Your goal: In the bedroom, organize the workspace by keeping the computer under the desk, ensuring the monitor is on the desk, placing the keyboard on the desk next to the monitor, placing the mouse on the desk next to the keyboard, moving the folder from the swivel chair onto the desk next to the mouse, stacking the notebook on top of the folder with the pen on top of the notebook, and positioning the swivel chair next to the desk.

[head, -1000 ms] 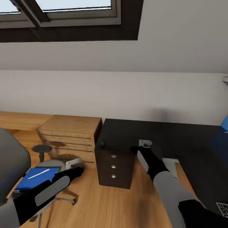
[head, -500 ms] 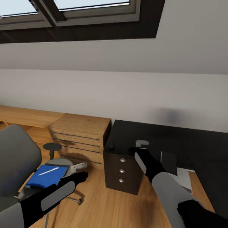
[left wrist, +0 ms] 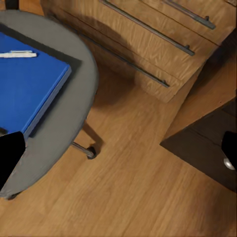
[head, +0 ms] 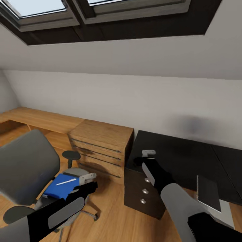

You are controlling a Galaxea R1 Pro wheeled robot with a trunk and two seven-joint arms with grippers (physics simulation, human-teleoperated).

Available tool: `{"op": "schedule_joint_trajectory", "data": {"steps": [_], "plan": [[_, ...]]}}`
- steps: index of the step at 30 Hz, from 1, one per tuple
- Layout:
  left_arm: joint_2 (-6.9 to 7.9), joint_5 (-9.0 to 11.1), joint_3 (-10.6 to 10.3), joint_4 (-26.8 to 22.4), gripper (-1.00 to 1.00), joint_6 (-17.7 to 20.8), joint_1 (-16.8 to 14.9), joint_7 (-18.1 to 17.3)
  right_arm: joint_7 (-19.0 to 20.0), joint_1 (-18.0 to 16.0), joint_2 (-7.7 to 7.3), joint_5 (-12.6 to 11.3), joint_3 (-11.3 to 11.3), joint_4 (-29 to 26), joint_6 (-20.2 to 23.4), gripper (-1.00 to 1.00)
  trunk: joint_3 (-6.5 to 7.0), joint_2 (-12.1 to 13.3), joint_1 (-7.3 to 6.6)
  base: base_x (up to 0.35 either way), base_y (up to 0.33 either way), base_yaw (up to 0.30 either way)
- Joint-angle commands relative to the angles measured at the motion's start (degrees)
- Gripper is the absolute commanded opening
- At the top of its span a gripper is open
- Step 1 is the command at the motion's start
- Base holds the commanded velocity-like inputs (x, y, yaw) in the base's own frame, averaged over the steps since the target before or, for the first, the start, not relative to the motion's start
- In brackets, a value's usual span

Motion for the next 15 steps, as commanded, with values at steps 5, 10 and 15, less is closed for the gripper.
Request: {"op": "schedule_joint_trajectory", "data": {"steps": [5,10,15], "plan": [[0.08,0.06,-0.01,0.03,1.0,0.25,-0.1,0.15,0.45,-0.03,0.0,-0.54,0.77,0.83,0.19,1.0,-0.3,-0.07,0.04,0.305,0.132,0.252],[0.2,0.09,0.12,0.15,1.0,0.24,-0.1,0.23,0.66,-0.02,-0.04,-0.52,2.18,1.12,0.16,1.0,-0.49,-0.07,0.04,0.256,0.101,0.181],[0.17,-0.01,0.01,0.16,1.0,0.26,-0.1,0.3,0.64,-0.02,-0.1,-0.49,2.57,1.2,0.09,1.0,-0.55,-0.07,0.04,0.074,0.026,0.046]]}}
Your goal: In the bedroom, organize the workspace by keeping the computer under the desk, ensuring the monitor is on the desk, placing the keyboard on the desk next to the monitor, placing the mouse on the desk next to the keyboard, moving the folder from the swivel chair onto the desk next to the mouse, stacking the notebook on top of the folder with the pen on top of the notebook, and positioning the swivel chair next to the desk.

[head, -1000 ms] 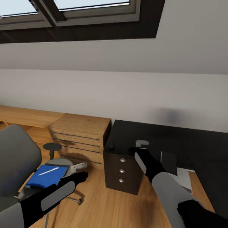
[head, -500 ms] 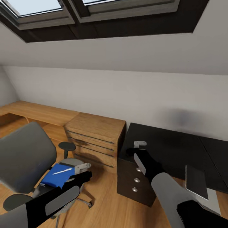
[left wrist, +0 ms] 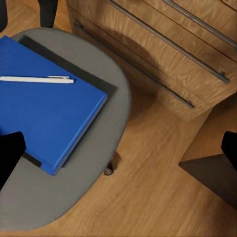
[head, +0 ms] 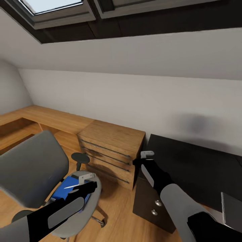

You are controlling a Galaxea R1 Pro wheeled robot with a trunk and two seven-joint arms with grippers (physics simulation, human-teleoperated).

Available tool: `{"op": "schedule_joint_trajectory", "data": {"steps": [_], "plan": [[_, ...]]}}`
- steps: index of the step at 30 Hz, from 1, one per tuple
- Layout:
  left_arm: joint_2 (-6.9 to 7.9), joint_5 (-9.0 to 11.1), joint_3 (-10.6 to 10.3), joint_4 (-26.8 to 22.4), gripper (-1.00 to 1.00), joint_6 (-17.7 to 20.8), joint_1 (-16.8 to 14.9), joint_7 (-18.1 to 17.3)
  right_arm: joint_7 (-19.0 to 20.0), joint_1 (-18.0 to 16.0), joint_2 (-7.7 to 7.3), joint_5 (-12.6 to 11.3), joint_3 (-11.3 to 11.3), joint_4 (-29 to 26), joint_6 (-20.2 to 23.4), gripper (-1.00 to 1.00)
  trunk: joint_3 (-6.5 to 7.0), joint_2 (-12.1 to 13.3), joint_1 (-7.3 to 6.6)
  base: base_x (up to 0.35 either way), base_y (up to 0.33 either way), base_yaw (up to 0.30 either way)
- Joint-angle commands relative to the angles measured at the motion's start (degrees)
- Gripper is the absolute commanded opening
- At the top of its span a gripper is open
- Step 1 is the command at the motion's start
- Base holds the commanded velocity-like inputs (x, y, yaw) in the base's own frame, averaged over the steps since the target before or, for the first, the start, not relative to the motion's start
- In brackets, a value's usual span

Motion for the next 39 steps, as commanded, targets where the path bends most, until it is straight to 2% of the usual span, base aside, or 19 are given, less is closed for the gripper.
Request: {"op": "schedule_joint_trajectory", "data": {"steps": [1,8,12,20,25,33,39], "plan": [[0.0,0.02,-0.16,-0.1,1.0,0.26,-0.1,0.31,-0.53,-0.05,-0.09,-0.55,0.38,-0.06,0.22,1.0,-0.09,-0.07,0.02,0.074,0.009,0.016],[-0.07,0.04,-0.29,-0.14,1.0,0.27,-0.1,0.19,-0.95,-0.06,-0.25,-0.24,0.71,1.07,0.21,1.0,-0.1,-0.07,0.02,0.186,0.003,0.005],[-0.09,0.04,-0.32,-0.34,1.0,0.27,-0.1,0.1,-1.04,-0.09,-0.33,-0.22,0.61,3.64,0.01,1.0,-0.1,-0.07,0.02,0.064,0.0,0.001],[-0.15,0.06,-0.39,-0.74,1.0,0.28,-0.1,0.0,-0.99,-0.13,-0.49,-0.17,0.55,5.93,-2.1,1.0,-0.1,-0.07,0.02,0.216,0.0,0.0],[-0.01,0.2,-0.39,-3.82,1.0,0.35,-0.1,0.11,-1.06,-0.33,-1.69,-0.23,0.48,8.08,-3.82,1.0,-0.1,-0.07,0.02,0.047,0.0,0.0],[0.17,0.31,-1.01,-6.14,1.0,0.27,-0.1,0.15,-1.07,-0.63,-3.34,-0.49,0.3,14.82,-7.45,1.0,-0.1,-0.07,0.02,0.004,0.0,0.0],[1.55,0.56,-1.01,-10.93,1.0,0.19,-0.1,0.23,-1.07,-0.66,-3.59,-0.65,0.28,15.56,-7.75,1.0,-0.1,-0.07,0.02,0.0,0.0,0.0]]}}
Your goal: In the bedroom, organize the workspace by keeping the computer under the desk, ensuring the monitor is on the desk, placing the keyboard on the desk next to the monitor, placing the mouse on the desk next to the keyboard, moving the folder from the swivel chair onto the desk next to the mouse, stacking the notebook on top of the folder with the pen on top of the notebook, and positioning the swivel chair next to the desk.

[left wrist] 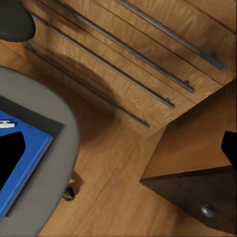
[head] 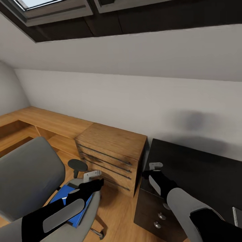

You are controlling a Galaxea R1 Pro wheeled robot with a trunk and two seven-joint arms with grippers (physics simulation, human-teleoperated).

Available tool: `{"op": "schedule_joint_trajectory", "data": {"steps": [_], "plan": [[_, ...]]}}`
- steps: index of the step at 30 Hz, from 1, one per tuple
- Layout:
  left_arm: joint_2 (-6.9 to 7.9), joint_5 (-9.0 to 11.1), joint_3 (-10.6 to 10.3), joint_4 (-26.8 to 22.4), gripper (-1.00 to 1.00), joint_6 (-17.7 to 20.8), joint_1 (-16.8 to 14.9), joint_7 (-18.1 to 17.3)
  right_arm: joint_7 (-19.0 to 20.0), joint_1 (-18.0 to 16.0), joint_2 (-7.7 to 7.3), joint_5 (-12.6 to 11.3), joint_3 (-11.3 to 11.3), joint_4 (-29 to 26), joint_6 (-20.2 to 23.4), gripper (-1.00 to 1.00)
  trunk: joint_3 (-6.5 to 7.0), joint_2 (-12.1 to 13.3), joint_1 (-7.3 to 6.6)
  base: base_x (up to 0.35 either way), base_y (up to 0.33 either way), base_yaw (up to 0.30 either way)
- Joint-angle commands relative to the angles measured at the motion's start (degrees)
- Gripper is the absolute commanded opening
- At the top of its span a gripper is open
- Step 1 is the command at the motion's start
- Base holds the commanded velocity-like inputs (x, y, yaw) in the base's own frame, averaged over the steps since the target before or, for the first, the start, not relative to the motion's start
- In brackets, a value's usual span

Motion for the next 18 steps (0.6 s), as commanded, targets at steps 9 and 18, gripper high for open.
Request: {"op": "schedule_joint_trajectory", "data": {"steps": [9,18], "plan": [[1.54,0.14,-0.13,-4.15,1.0,0.24,-0.09,0.37,-0.42,-0.04,-0.11,-0.72,0.49,-0.1,0.38,1.0,-0.8,-1.67,0.89,0.0,0.0,0.0],[1.58,0.18,-0.16,-4.22,1.0,0.24,-0.09,0.4,-0.51,-0.04,-0.52,-0.75,0.49,-0.18,0.4,1.0,-2.42,-5.28,2.87,0.0,0.0,0.0]]}}
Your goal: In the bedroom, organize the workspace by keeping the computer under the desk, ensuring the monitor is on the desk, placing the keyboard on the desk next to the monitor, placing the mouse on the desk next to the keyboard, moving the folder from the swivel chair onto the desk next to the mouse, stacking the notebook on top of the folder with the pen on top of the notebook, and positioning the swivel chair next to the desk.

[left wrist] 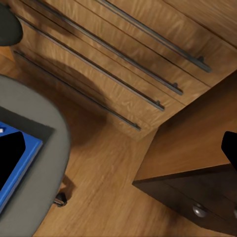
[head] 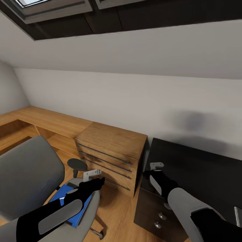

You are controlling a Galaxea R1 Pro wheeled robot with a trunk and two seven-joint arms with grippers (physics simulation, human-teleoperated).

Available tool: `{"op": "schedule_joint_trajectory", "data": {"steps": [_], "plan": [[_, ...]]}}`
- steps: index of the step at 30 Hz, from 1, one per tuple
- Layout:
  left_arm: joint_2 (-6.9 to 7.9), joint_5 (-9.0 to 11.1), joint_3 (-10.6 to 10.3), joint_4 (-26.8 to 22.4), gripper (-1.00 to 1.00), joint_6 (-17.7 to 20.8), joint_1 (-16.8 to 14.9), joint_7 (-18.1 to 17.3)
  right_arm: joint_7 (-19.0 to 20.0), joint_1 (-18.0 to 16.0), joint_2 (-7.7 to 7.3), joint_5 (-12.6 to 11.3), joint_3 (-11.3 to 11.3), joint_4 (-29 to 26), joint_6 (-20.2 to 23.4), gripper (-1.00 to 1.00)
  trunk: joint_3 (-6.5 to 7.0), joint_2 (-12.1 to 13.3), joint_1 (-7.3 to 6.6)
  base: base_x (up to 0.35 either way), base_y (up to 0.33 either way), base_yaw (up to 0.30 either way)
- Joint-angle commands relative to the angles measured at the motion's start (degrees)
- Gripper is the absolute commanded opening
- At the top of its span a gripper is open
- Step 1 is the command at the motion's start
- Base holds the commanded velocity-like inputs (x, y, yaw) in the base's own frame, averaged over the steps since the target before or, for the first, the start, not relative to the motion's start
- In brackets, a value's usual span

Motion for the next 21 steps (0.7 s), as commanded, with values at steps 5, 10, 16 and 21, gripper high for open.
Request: {"op": "schedule_joint_trajectory", "data": {"steps": [5,10,16,21], "plan": [[0.02,0.16,-0.04,0.33,1.0,0.25,-0.09,0.3,-0.43,-0.04,-0.5,-0.6,0.41,-0.17,0.34,1.0,-0.98,-2.08,1.11,0.0,0.0,0.0],[0.0,0.1,-0.03,0.38,1.0,0.25,-0.09,0.3,-0.43,-0.04,-0.74,-0.63,0.36,-0.18,0.41,1.0,-1.88,-4.09,2.21,0.0,0.0,0.0],[0.03,0.08,-0.08,0.4,1.0,0.25,-0.09,0.3,-0.43,-0.04,-0.77,-0.67,-0.01,-0.09,0.63,1.0,-2.96,-6.5,3.53,0.0,0.0,0.0],[0.01,0.1,-0.1,0.4,1.0,0.25,-0.09,0.3,-0.43,-0.04,-0.73,-0.71,-0.4,-0.03,0.74,1.0,-3.85,-8.5,4.63,0.0,0.0,0.0]]}}
